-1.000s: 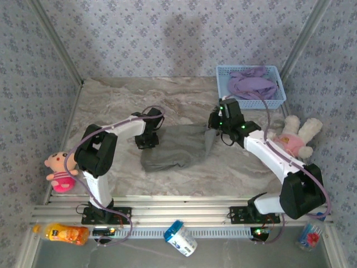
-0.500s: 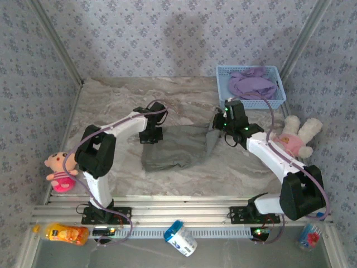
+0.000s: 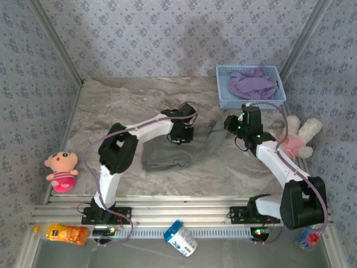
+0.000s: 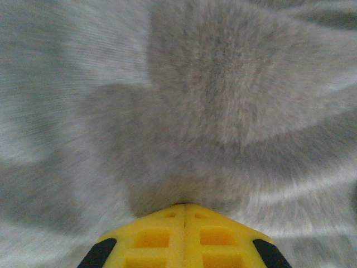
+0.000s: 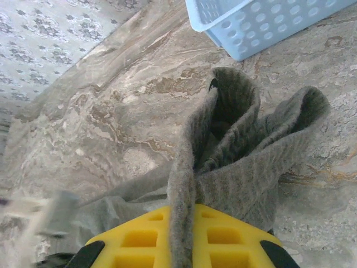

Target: Fold and stack the mixed laundry pile

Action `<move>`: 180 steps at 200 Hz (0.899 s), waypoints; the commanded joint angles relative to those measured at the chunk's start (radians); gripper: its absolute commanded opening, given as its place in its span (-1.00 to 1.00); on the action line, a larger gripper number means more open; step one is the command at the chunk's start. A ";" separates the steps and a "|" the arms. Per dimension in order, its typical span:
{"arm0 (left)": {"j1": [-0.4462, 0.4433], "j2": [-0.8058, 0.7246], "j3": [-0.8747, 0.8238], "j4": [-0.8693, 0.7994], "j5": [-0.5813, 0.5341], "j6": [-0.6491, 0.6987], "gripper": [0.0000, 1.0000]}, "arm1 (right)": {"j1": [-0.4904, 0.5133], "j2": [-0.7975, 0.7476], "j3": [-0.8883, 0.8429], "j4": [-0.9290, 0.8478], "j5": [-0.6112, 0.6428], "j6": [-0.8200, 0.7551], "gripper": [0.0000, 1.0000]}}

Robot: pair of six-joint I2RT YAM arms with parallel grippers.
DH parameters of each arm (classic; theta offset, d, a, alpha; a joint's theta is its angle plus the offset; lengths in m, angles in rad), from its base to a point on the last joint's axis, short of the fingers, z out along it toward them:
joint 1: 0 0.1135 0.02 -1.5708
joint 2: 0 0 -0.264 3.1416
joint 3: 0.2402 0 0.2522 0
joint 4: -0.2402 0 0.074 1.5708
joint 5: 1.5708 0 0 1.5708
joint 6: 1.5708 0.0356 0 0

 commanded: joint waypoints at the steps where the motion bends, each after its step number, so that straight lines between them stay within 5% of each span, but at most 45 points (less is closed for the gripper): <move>1: -0.022 0.076 0.072 -0.006 0.024 -0.032 -1.00 | -0.015 -0.055 -0.007 0.052 -0.051 0.006 -1.00; 68: -0.055 0.264 0.268 -0.046 0.049 -0.079 -1.00 | 0.040 -0.079 0.075 0.086 -0.207 -0.018 -1.00; 134: -0.044 0.317 0.576 -0.224 0.031 -0.048 -1.00 | 0.047 -0.080 0.053 0.054 -0.168 -0.067 -1.00; 180: 0.022 0.046 0.317 -0.241 -0.073 0.014 -1.00 | 0.004 -0.104 0.051 0.043 -0.162 -0.096 -1.00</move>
